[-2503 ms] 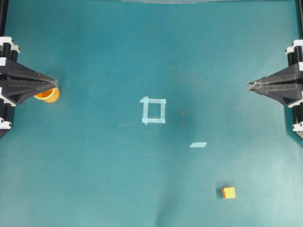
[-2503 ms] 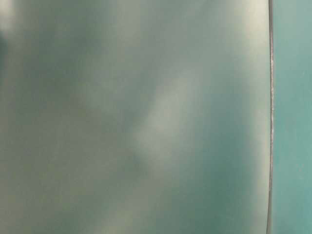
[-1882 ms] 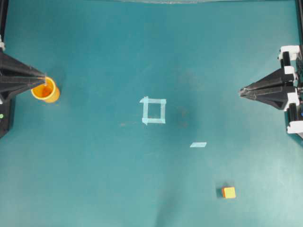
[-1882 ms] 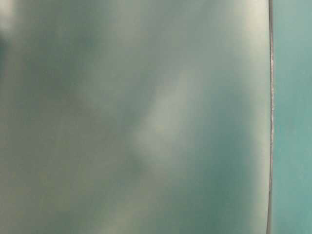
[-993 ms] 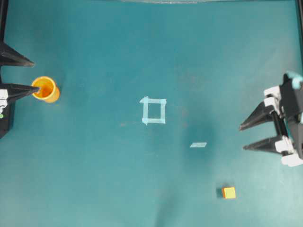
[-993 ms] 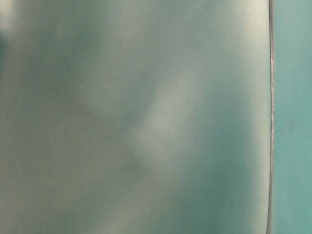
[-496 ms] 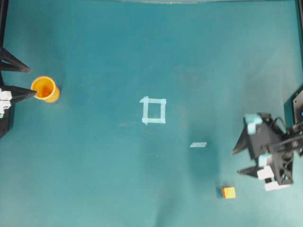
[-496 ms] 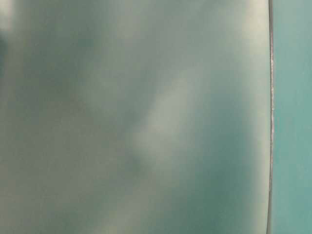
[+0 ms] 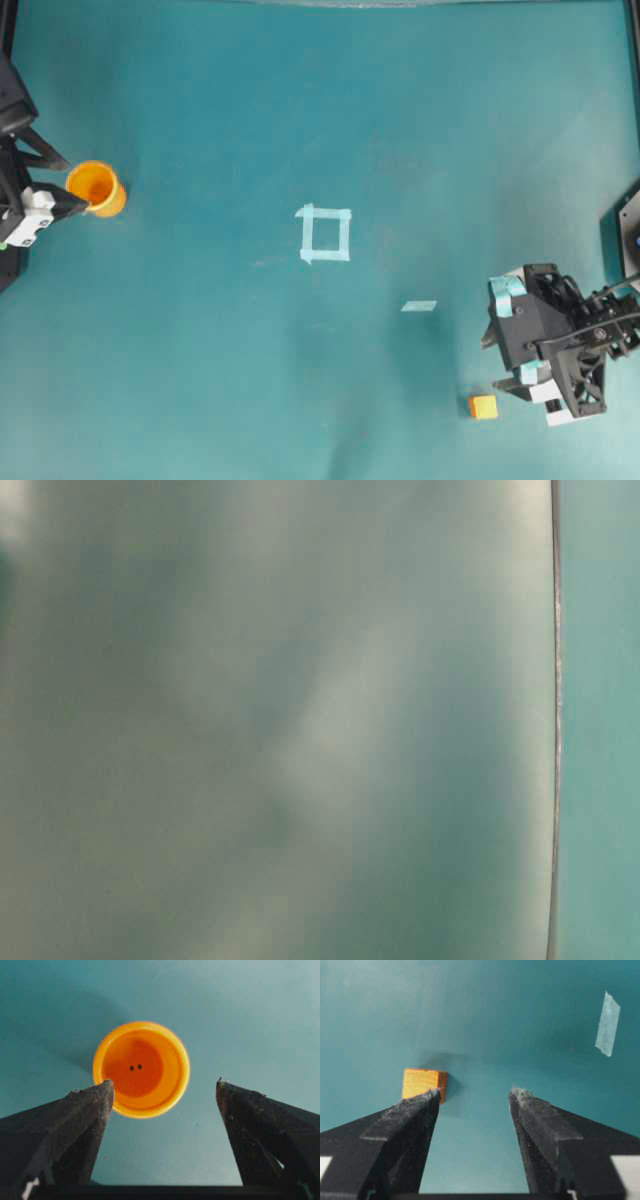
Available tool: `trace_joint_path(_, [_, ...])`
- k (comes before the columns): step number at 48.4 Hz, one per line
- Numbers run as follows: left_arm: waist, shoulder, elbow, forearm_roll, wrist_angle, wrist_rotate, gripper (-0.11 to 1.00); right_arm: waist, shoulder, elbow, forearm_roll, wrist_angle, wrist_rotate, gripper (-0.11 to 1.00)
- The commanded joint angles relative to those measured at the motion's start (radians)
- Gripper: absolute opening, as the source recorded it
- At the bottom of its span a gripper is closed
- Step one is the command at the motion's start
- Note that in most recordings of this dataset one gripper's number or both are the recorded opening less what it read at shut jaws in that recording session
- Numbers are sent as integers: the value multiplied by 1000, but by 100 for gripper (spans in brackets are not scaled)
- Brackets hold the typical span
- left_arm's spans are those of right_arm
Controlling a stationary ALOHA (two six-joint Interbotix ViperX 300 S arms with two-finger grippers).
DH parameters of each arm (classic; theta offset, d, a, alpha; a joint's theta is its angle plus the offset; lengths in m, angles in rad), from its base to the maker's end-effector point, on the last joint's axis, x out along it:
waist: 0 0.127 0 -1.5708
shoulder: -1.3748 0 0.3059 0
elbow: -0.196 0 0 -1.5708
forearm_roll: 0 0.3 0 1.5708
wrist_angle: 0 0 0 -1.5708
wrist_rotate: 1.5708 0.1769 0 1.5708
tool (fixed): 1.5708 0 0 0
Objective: Hold the block with right arm and the cup with left arm, then put the block into the cup.
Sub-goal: 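Lower right gripper and close it on the orange block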
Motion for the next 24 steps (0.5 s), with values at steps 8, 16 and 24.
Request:
trace_joint_path(8, [-14,92,-12,3,5,-64,79,34,9,-34,0,0,0,61])
trace_joint_path(16, [-46,170,-20,3,0,-101,79,43,44,-60,-6,21,-5,61])
trace_joint_path(24, [-61,239,-35,3,-14,-109,79,78,104,-94,-6,38,-3,61])
